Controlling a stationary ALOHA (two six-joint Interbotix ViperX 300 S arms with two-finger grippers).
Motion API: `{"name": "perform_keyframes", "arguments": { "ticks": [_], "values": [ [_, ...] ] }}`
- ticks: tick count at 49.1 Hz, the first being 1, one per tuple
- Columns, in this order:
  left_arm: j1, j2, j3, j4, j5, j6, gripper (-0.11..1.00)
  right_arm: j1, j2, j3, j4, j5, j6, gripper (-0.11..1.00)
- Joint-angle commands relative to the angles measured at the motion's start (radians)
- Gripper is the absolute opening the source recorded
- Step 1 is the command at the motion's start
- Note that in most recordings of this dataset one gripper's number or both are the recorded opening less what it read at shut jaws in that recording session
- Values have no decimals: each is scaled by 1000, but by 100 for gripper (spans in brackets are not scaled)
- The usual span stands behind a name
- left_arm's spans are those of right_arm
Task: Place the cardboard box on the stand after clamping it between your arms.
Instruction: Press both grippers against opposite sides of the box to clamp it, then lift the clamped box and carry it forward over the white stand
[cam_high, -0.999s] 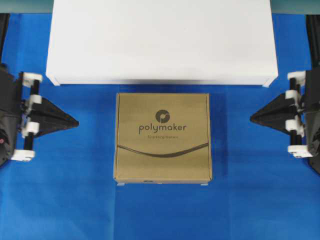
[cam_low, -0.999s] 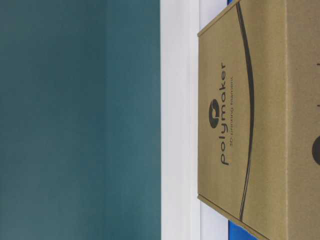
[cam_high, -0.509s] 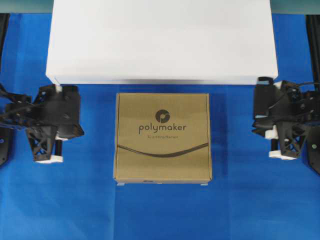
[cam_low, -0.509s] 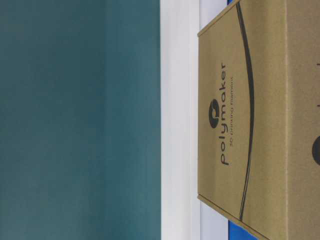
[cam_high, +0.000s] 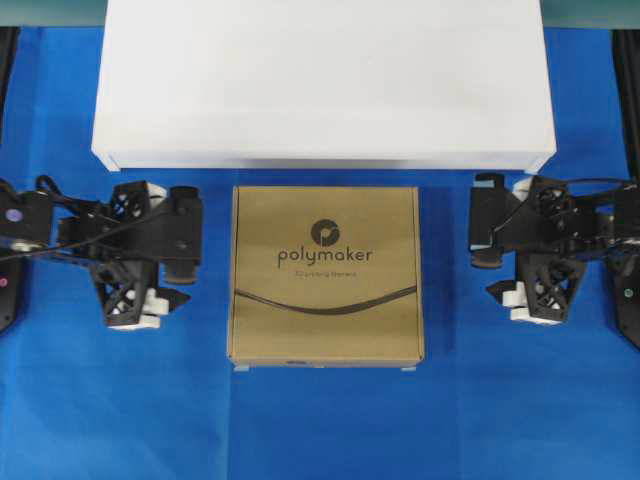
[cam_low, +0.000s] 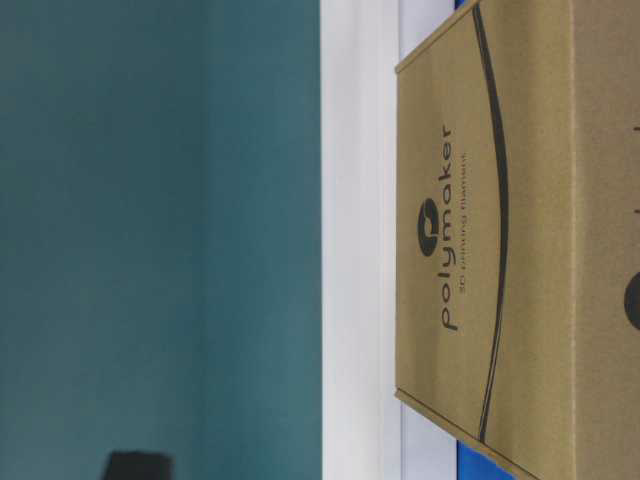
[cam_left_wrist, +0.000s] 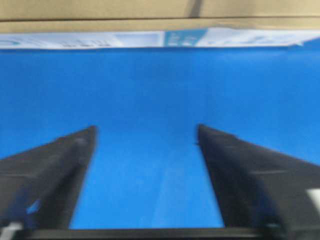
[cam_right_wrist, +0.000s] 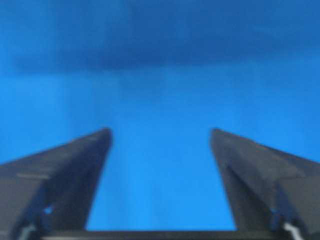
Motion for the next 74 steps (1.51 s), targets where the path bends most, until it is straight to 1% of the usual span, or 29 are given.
{"name": "perform_keyframes", "arguments": {
  "ticks": [1,3,11,22,28,35,41,57,64,69,74],
  "values": [
    [9,40,-29,3,-21,9,88,-2,29,-5,-2,-48,0,99],
    [12,57,-37,3,-31,15,90,-2,49,-9,-2,-67,0,98],
    [14,133,-74,3,-78,12,89,-2,137,-41,-3,-124,-6,99],
    [11,207,-124,3,-81,11,90,-2,264,-110,-3,-207,-8,99],
    [9,222,-141,3,-81,15,90,2,325,-153,-2,-262,-9,99],
    [11,233,-161,3,-81,17,89,3,362,-202,-2,-272,-9,99],
    [11,244,-181,3,-80,20,89,3,370,-224,-3,-262,-9,99],
    [6,264,-250,3,-71,18,89,0,364,-235,-2,-227,-6,99],
    [11,242,-291,3,-23,18,89,-2,324,-276,0,-135,-6,98],
    [11,213,-330,3,55,17,89,-6,284,-324,2,-46,-6,98],
    [11,172,-388,3,158,12,89,-6,244,-385,2,63,-6,98]
  ]
}}
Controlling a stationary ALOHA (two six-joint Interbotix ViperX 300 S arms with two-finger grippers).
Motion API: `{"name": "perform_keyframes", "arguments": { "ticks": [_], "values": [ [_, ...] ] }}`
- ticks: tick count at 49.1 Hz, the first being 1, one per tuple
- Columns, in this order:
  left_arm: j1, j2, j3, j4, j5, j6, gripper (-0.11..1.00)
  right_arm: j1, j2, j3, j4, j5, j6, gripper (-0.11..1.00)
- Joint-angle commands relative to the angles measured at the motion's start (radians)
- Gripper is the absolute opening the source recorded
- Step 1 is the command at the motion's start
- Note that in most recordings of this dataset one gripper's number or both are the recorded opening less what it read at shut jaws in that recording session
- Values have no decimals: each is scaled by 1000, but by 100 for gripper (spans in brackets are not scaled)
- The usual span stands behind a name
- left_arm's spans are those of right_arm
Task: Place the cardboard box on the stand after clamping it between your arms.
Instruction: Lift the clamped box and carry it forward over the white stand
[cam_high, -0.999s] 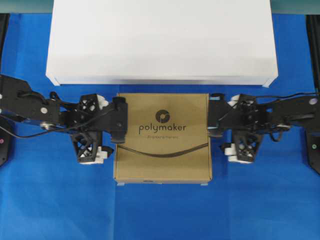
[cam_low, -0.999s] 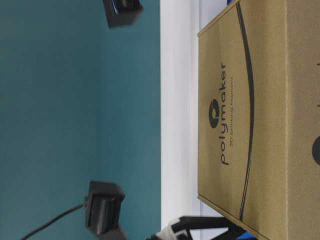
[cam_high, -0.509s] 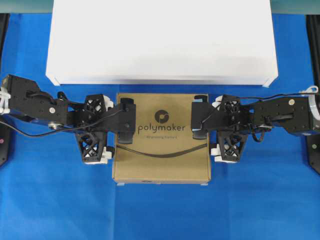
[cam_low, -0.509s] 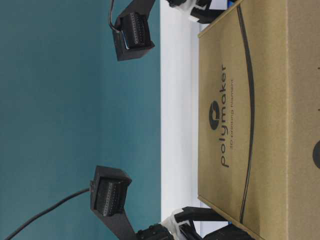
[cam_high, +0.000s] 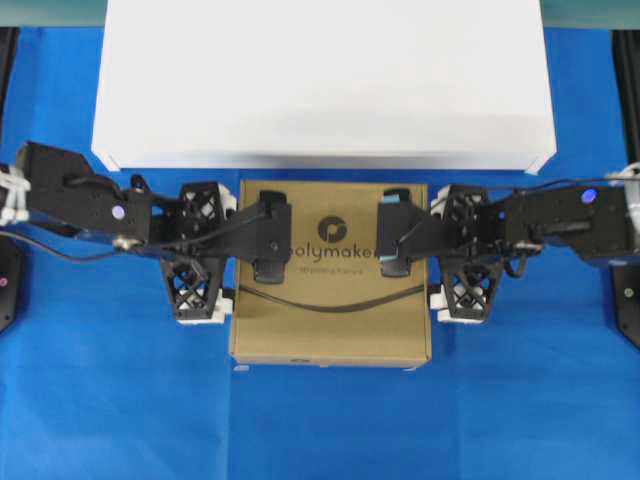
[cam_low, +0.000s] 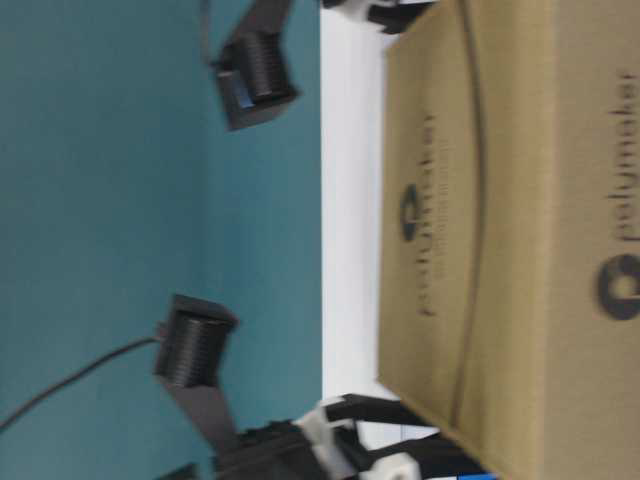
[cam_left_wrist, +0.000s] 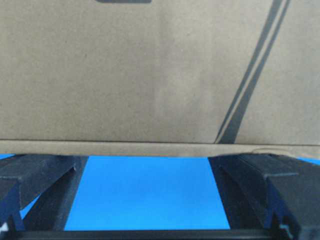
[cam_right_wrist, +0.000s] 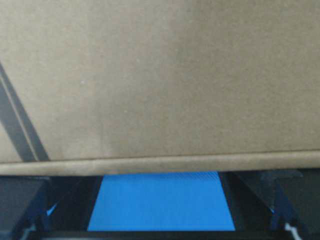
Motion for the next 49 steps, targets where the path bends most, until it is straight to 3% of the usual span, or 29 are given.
{"name": "perform_keyframes", "arguments": {
  "ticks": [1,8,21,35,49],
  "values": [
    [-3,-66,-126,-3,52,-11,89,-9,-74,-137,9,63,14,98],
    [0,-109,-219,-3,198,-6,89,-11,-124,-227,9,209,12,98],
    [5,-124,-339,-3,397,-3,89,-11,-156,-331,14,359,-11,98],
    [34,-121,-342,-3,405,-2,89,-34,-153,-336,14,353,-29,98],
    [117,-104,-359,-3,368,66,89,-141,-129,-333,34,333,-132,98]
  ]
}}
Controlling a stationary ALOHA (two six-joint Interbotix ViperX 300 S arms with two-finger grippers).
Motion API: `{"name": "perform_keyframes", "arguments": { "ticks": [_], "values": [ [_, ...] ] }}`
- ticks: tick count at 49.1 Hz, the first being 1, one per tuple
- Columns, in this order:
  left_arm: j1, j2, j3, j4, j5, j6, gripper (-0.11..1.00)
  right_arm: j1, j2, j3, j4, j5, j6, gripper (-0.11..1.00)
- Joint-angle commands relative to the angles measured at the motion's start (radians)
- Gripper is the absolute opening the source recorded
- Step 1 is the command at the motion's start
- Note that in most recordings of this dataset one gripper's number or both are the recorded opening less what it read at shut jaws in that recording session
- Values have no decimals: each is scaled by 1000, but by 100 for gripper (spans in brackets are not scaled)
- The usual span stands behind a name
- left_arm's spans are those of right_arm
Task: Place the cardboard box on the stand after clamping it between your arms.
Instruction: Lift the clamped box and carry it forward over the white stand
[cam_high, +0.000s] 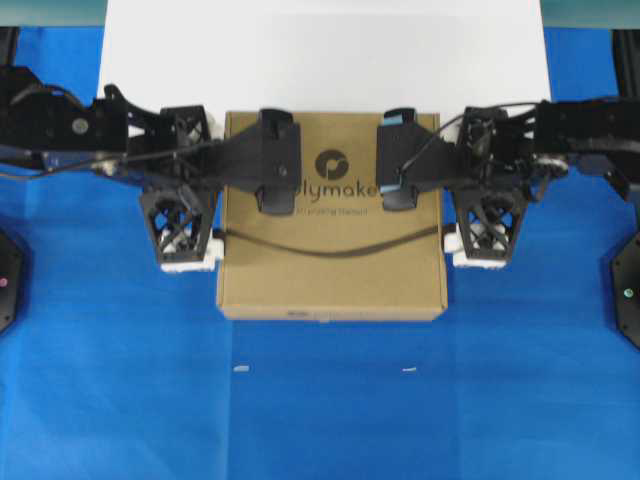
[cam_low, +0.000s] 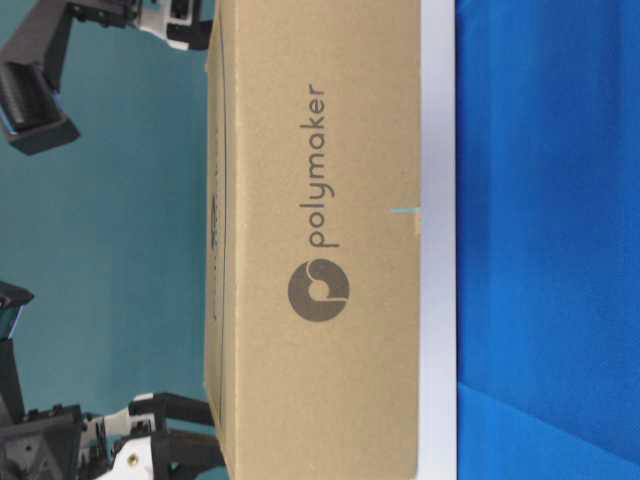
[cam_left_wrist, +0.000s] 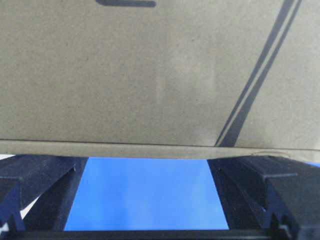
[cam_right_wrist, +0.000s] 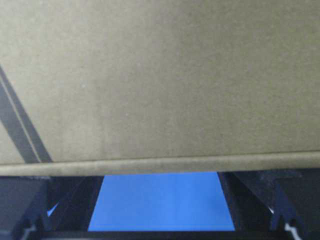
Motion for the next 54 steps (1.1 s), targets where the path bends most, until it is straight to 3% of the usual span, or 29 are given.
{"name": "perform_keyframes", "arguments": {
  "ticks": [1,9,29,44,54],
  "values": [
    [20,5,-94,-5,-80,5,89,-29,9,-100,35,-77,-2,98],
    [61,28,-106,-5,-87,77,88,-80,34,-120,52,-78,-72,98],
    [190,95,-158,-5,-101,167,88,-170,57,-164,91,-109,-183,97],
    [209,155,-279,-5,-103,184,88,-252,80,-169,101,-129,-256,97],
    [247,167,-304,-5,-101,187,88,-302,110,-190,127,-137,-311,97]
  ]
}}
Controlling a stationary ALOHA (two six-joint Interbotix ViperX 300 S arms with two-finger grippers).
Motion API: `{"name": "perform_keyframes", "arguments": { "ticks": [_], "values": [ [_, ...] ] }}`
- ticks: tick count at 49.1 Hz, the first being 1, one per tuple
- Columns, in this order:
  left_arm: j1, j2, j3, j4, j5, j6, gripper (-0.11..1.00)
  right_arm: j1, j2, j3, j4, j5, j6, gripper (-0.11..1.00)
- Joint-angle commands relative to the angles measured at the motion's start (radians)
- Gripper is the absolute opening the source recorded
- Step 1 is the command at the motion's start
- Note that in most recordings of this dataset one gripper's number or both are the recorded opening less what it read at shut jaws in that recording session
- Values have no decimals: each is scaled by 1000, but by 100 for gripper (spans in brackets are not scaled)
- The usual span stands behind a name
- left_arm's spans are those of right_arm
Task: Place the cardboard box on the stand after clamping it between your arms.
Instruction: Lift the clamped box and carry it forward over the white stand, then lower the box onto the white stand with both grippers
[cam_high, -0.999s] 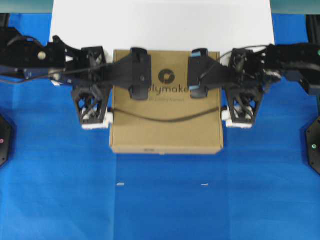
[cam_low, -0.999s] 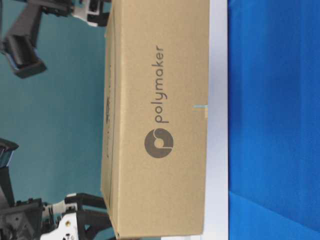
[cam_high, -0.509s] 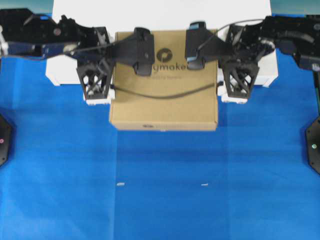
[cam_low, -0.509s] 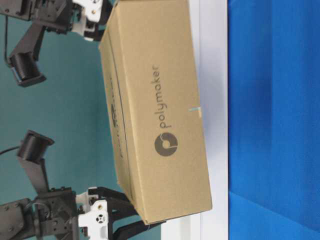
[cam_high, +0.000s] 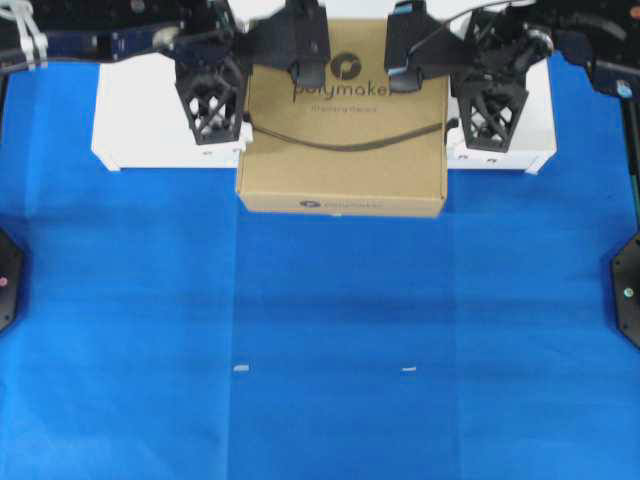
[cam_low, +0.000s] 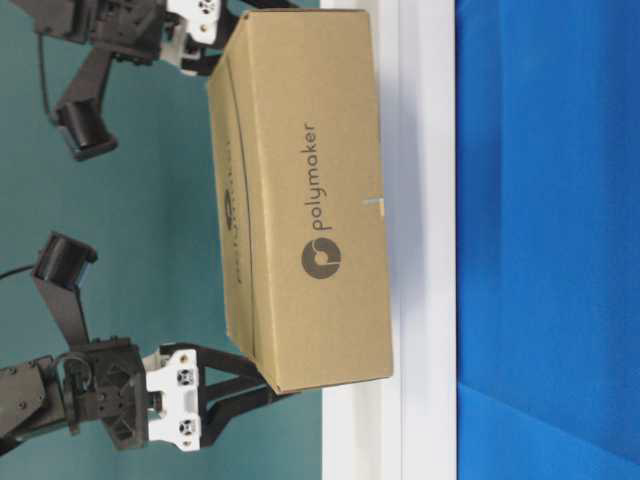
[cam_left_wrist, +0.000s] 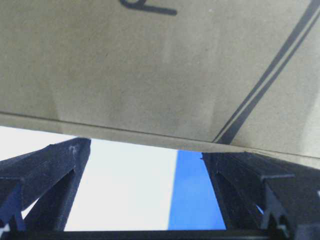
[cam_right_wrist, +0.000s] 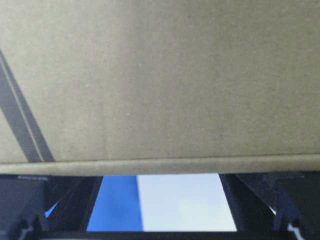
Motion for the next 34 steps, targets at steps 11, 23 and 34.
{"name": "perform_keyframes", "arguments": {
  "ticks": [11,23,34],
  "values": [
    [11,3,-147,-18,-100,23,88,-25,57,-164,150,-104,-97,96],
    [49,21,-153,-18,-100,58,88,-69,95,-227,166,-97,-137,96],
    [89,35,-178,-18,-100,75,88,-104,141,-282,193,-66,-186,96]
  ]
}}
